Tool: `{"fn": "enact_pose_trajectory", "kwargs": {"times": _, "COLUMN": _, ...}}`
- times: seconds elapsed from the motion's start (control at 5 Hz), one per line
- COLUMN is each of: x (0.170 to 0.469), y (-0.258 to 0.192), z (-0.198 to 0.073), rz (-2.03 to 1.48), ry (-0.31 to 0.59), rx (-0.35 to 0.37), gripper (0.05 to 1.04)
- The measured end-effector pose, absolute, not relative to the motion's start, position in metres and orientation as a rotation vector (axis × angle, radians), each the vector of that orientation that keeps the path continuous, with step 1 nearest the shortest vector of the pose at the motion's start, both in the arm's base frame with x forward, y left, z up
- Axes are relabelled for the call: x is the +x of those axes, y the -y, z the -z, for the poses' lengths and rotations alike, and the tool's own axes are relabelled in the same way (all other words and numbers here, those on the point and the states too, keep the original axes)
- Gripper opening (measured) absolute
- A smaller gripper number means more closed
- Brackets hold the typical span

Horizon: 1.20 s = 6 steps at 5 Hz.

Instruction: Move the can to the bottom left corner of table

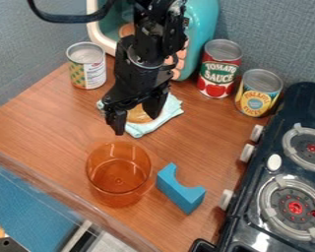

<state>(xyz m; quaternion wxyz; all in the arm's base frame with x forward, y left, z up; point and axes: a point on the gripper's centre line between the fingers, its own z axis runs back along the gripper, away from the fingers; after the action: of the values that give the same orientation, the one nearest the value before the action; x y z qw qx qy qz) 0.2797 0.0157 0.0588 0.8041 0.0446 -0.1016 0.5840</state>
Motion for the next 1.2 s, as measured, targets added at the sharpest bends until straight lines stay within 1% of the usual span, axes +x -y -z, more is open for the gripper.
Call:
{"fn": "enact_pose_trajectory", "kwargs": {"times": 0.2, "x": 0.277, "y": -0.015, "z": -0.050, "rz": -1.263, "ry": 0.186, "rx": 0.110, "gripper": 0.999}}
{"fn": "enact_pose_trajectory", "kwargs": {"times": 0.4, "x": 0.298, "y": -0.023, "z": -0.048, "rz": -1.434, "ry": 0.127, "rx": 0.078, "gripper": 0.999}}
{"fn": "enact_pose_trajectory", "kwargs": {"times": 0.6, "x": 0.320, "y": -0.045, "z": -0.037, "rz": -1.645, "ry": 0.099, "rx": 0.026, "gripper": 0.999}}
{"fn": "enact_pose_trajectory", "kwargs": {"times": 0.8, "x": 0.338, "y": -0.062, "z": -0.036, "rz": -1.722, "ry": 0.182, "rx": -0.021, "gripper": 0.999}}
{"fn": "enact_pose_trajectory", "kwargs": {"times": 1.0, "x": 0.353, "y": -0.084, "z": -0.037, "rz": -1.809, "ry": 0.240, "rx": -0.067, "gripper": 0.999}}
{"fn": "enact_pose_trajectory", "kwargs": {"times": 1.2, "x": 0.361, "y": -0.100, "z": -0.040, "rz": -1.880, "ry": 0.300, "rx": -0.105, "gripper": 0.999}}
